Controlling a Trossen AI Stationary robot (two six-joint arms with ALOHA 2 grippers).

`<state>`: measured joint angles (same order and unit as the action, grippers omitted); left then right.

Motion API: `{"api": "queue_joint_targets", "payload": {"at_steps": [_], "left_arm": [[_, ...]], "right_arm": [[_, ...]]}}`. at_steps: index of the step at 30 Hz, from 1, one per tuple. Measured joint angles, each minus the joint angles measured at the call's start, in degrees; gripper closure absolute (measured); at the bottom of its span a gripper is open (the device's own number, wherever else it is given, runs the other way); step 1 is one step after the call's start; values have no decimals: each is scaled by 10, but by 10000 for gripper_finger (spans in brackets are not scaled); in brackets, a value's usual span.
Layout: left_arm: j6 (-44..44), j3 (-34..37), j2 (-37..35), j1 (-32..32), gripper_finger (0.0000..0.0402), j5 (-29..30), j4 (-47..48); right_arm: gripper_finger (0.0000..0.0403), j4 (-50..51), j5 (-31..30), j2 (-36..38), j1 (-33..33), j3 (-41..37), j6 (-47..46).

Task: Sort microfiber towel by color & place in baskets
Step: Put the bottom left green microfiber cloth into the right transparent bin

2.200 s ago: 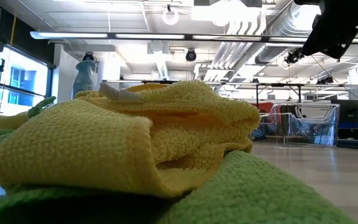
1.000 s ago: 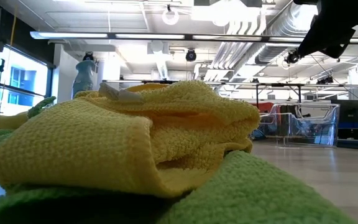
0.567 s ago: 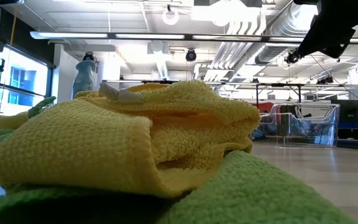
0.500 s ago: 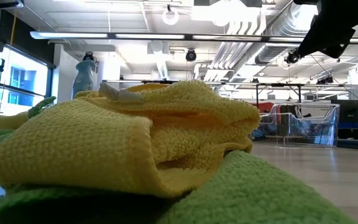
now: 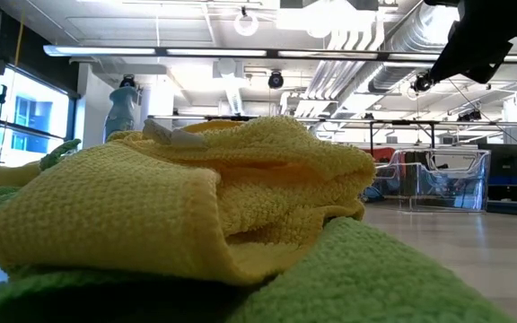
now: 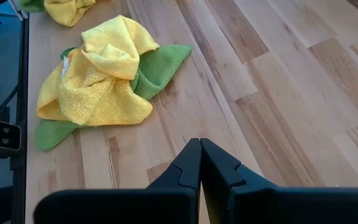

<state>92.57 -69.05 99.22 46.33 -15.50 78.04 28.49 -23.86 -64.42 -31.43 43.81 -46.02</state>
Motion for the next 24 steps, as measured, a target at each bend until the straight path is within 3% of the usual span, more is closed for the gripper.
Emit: {"api": "queue_joint_targets", "payload": {"at_steps": [7, 18, 24], "left_arm": [[16, -34, -1, 0, 379, 5, 102], [30, 32, -20, 3, 270, -4, -12], [18, 67, -21, 7, 250, -6, -58]], "right_arm": [[401, 0, 0, 0, 0, 0, 0], [401, 0, 0, 0, 0, 0, -3], [401, 0, 0, 0, 0, 0, -4]]}}
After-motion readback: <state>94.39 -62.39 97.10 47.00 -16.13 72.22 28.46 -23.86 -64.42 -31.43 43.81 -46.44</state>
